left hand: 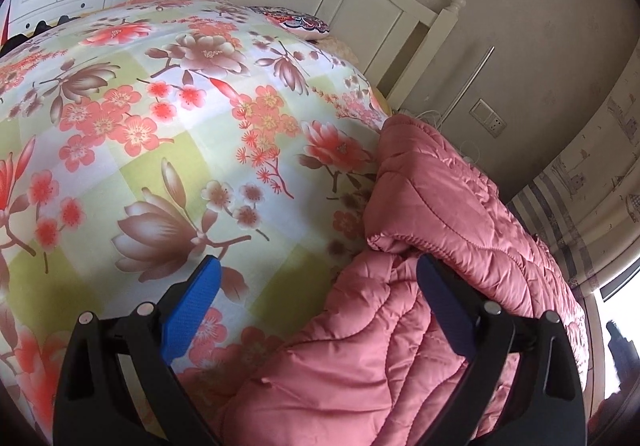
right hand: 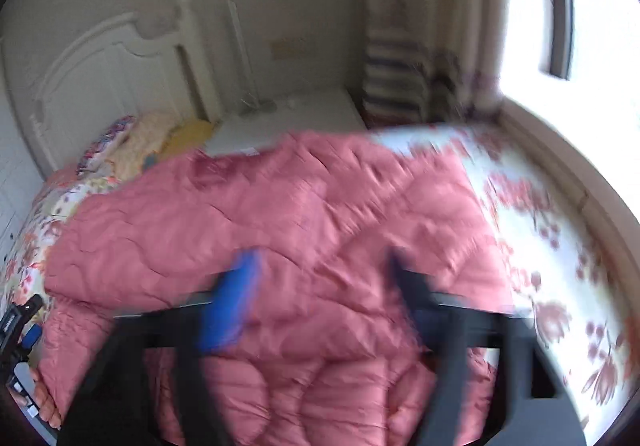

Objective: Fold large clothes

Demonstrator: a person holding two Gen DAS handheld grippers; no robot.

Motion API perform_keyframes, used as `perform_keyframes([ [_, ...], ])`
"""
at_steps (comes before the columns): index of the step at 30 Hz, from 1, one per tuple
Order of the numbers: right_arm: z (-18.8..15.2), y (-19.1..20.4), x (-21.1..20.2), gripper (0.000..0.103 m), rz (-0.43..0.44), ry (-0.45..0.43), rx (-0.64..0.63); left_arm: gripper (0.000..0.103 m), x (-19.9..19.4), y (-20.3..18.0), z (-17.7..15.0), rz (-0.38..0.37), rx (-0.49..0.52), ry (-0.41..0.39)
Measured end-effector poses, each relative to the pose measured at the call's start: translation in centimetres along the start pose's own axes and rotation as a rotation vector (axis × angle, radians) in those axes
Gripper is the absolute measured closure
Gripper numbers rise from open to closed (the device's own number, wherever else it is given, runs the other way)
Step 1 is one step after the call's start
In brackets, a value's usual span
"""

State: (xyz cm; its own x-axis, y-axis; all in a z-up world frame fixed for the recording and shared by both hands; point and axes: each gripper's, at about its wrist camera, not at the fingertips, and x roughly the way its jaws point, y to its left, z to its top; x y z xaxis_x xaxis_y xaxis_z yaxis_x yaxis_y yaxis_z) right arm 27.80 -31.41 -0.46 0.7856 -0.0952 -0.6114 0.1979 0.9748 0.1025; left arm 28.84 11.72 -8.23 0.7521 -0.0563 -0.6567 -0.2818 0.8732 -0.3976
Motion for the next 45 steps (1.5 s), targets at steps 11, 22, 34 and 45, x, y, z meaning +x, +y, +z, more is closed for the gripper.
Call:
perform_keyframes([
  [11, 0.0, 9.9, 5.7, 0.022, -0.004, 0.154, -0.345, 0.006, 0.0, 0.1, 0.0, 0.007, -0.007, -0.003],
  [22, -2.7, 5.2, 7.4, 0.014, -0.006, 0.228, -0.238, 0.003, -4.7, -7.3, 4.6, -0.215, 0.228, -0.088],
  [34, -2.9, 4.6, 7.5, 0.013, 0.025, 0.214, -0.203, 0.007, 5.8, -9.9, 3.3, -0.274, 0.4, 0.247],
  [45, -2.8, 4.3, 7.5, 0.013, 0.041, 0.214, -0.19, 0.007, 11.5, -10.8, 7.6, -0.305, 0.263, 0.335],
])
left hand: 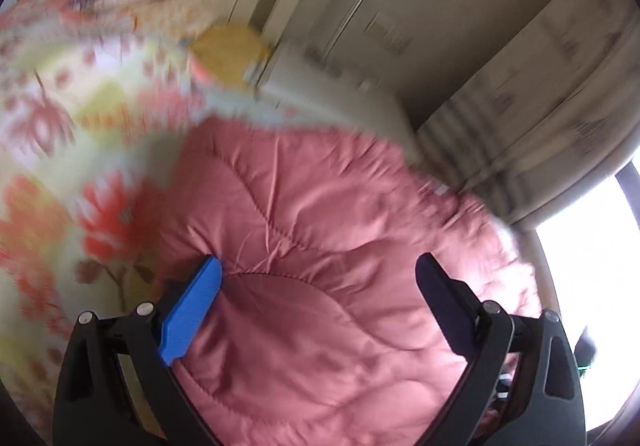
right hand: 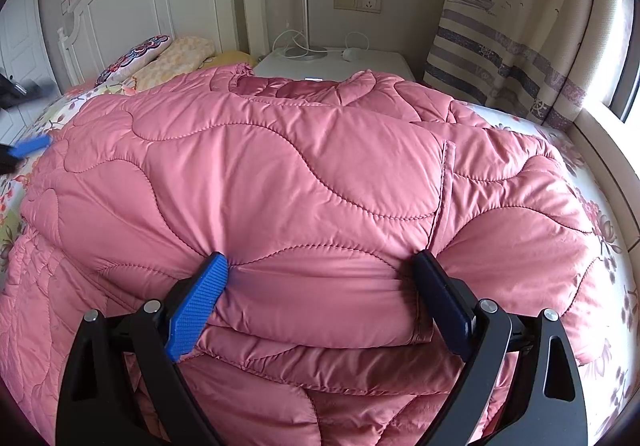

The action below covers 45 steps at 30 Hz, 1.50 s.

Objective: Fold large clothes

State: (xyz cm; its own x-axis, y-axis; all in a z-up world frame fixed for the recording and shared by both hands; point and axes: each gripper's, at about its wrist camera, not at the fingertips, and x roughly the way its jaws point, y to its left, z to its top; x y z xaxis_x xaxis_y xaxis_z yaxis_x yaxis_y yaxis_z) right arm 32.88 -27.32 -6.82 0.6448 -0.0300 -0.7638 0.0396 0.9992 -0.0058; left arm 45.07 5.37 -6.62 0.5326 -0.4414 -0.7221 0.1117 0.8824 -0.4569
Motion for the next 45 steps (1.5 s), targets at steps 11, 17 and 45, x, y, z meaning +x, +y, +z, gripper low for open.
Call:
perform_keyframes([
  [11, 0.0, -0.2, -0.1, 0.013, 0.016, -0.002, 0.01, 0.006, 0.0, -0.7, 5.8, 0.062, 0.029, -0.077],
  [17, 0.0, -0.4, -0.1, 0.013, 0.032, -0.004, 0.015, 0.004, 4.0, 2.2, 6.6, 0.078, -0.036, 0.029],
  [45, 0.3, -0.3, -1.4, 0.013, 0.019, -0.018, 0.009, 0.002, 2.1, -7.9, -6.6, 0.308, 0.352, -0.109],
])
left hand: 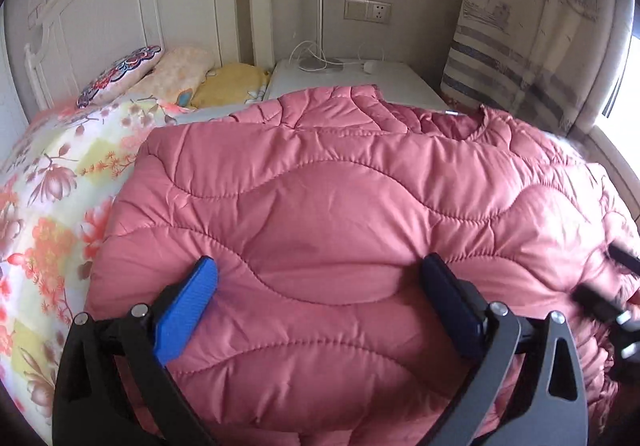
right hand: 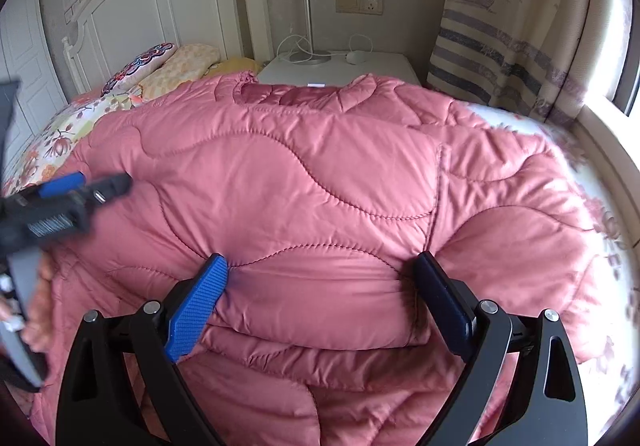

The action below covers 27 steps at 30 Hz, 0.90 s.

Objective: Fold large clothes

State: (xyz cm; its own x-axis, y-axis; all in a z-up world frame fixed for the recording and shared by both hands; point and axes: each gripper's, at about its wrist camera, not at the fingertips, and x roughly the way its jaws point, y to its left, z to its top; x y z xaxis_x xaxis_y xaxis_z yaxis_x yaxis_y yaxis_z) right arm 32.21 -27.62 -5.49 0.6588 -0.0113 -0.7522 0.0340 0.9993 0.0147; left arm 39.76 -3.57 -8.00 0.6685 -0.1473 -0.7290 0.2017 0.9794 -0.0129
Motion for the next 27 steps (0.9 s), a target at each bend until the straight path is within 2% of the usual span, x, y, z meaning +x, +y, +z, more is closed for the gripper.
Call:
perform_keyframes([
  [5, 2.5, -0.4, -1.6, 0.013, -0.081, -0.069, 0.0, 0.002, 0.3, 0.2, -0.1, -0.007, -0.01, 0.011],
  [7, 3.8, -0.7, -0.5, 0.013, -0.098, -0.057, -0.005, 0.002, 0.6, 0.5, 0.0, -0.013, -0.015, 0.012],
  [9, 4.2, -0.9, 2.3, 0.013, -0.119, 0.02, -0.023, 0.002, 0.7, 0.6, 0.0, -0.016, -0.02, 0.015],
  [11, 3.6, -1.4, 4.6, 0.007, -0.094, 0.075, -0.024, 0.002, 0.6, 0.5, -0.1, -0.016, -0.022, 0.017],
  [15, 3.2, -2.1, 4.4, 0.007, -0.066, 0.059, 0.013, 0.002, 0.6, 0.4, -0.1, -0.016, -0.022, 0.019],
  [18, 3.5, -2.3, 2.1, 0.007, -0.078, 0.06, 0.04, 0.002, 0.6, 0.5, -0.1, -0.017, -0.023, 0.018],
  [20, 2.9, -2.7, -0.7, 0.006, -0.056, -0.001, 0.036, 0.002, 0.6, 0.5, -0.1, -0.018, -0.024, 0.018],
  [22, 1.7, -3.2, -2.4, 0.005, -0.078, -0.021, 0.04, 0.002, 0.6, 0.5, -0.1, -0.017, -0.023, 0.02],
  [27, -1.6, -4.4, -0.3, 0.004, -0.091, 0.075, 0.026, 0.002, 0.7, 0.5, -0.2, -0.014, -0.022, 0.023],
])
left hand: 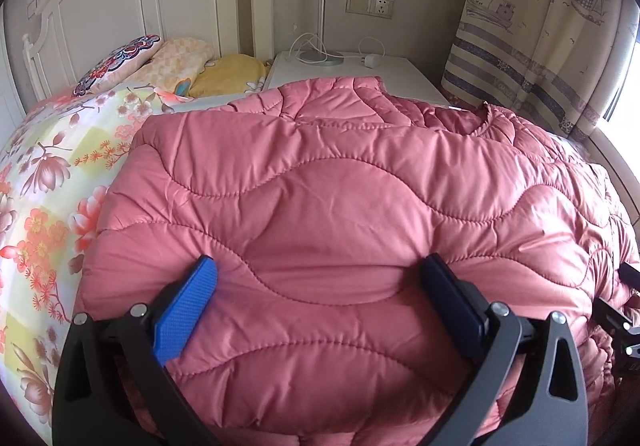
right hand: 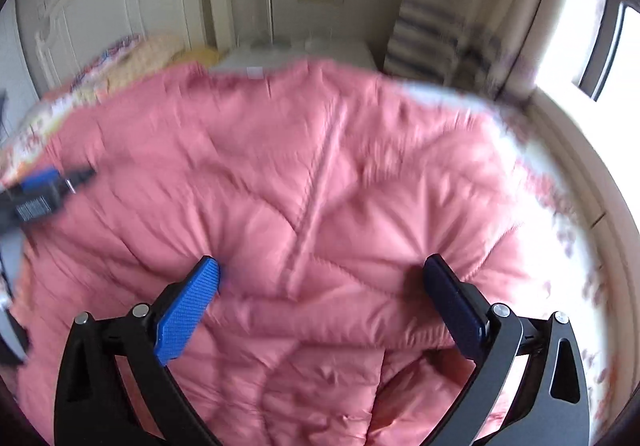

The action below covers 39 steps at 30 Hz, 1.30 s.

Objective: Fold large clothes

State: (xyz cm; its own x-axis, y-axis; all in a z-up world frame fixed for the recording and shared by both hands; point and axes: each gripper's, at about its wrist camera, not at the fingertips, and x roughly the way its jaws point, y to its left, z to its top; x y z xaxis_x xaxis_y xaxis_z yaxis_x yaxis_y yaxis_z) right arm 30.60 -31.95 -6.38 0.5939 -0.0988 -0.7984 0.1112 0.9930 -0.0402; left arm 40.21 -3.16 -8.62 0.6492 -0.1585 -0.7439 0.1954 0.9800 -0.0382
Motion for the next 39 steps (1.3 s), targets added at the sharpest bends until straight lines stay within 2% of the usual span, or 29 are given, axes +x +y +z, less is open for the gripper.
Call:
perform_keyframes([
  [4, 0.2, 0.1, -0.5, 0.005, -0.012, 0.007, 0.003, 0.002, -1.0, 0.1, 0.0, 0.022, 0.018, 0.002],
  [5, 0.3, 0.1, -1.3, 0.005, -0.02, 0.01, 0.008, 0.004, -2.0, 0.2, -0.2, 0.038, 0.015, -0.002],
  [7, -0.1, 0.3, -3.9, 0.005, 0.001, -0.035, 0.005, 0.002, -6.4, 0.9, -1.3, -0.015, -0.016, -0.059],
  [9, -1.5, 0.3, -6.9, 0.005, 0.025, -0.083, -0.026, 0.002, -10.5, 1.6, -3.4, -0.048, 0.001, -0.079],
  [12, -5.0, 0.0, -10.2, 0.005, 0.053, -0.089, -0.065, 0.002, -13.8, 2.8, -8.2, 0.01, 0.012, -0.052],
  [15, -8.4, -0.3, -10.3, 0.005, 0.046, -0.03, -0.077, 0.002, -13.4, 4.1, -12.0, 0.035, -0.001, 0.031],
  [17, -9.9, -0.1, -8.0, 0.005, 0.025, 0.066, -0.077, 0.002, -11.5, 4.4, -13.5, 0.07, 0.004, 0.113],
  [18, -10.4, 0.0, -6.7, 0.004, 0.019, 0.1, -0.079, 0.002, -11.0, 4.3, -14.1, 0.072, 0.022, 0.115],
  [20, -10.8, -0.3, -6.2, 0.004, 0.05, 0.077, -0.044, 0.002, -11.6, 4.6, -14.1, 0.084, 0.02, 0.112],
  [22, -10.9, 0.1, -6.9, 0.005, 0.011, 0.082, -0.044, 0.002, -13.5, 4.3, -14.5, 0.114, 0.026, 0.088],
  [23, -11.1, 0.4, -7.6, 0.005, -0.001, 0.078, -0.05, 0.002, -14.7, 4.0, -14.8, 0.099, 0.033, 0.065],
  [27, -13.7, 1.7, -12.8, 0.005, 0.101, -0.019, -0.088, 0.002, -19.6, 2.2, -17.8, 0.021, 0.086, -0.007],
  [29, -15.6, 2.6, -14.4, 0.005, 0.129, -0.034, -0.122, 0.002, -20.3, 1.0, -19.6, 0.003, 0.118, -0.001],
  [32, -18.4, 4.3, -14.5, 0.005, 0.163, -0.017, -0.196, 0.002, -18.9, -0.8, -22.3, 0.03, 0.171, 0.064],
  [33, -19.3, 4.7, -13.5, 0.005, 0.158, 0.019, -0.206, 0.002, -18.5, -0.9, -23.1, 0.03, 0.175, 0.061],
  [34, -20.0, 5.0, -12.9, 0.004, 0.144, 0.017, -0.207, 0.002, -18.8, -0.7, -23.7, 0.023, 0.164, 0.027],
  [35, -20.1, 5.1, -13.1, 0.004, 0.139, -0.021, -0.201, 0.002, -19.0, -0.5, -23.8, 0.018, 0.156, 0.028],
  [37, -20.0, 5.5, -13.5, 0.005, 0.115, -0.013, -0.196, 0.002, -20.1, 0.1, -24.1, 0.011, 0.136, 0.034],
  [39, -20.0, 6.3, -14.8, 0.005, 0.082, -0.041, -0.206, 0.002, -22.0, 0.6, -24.6, -0.005, 0.115, -0.021],
])
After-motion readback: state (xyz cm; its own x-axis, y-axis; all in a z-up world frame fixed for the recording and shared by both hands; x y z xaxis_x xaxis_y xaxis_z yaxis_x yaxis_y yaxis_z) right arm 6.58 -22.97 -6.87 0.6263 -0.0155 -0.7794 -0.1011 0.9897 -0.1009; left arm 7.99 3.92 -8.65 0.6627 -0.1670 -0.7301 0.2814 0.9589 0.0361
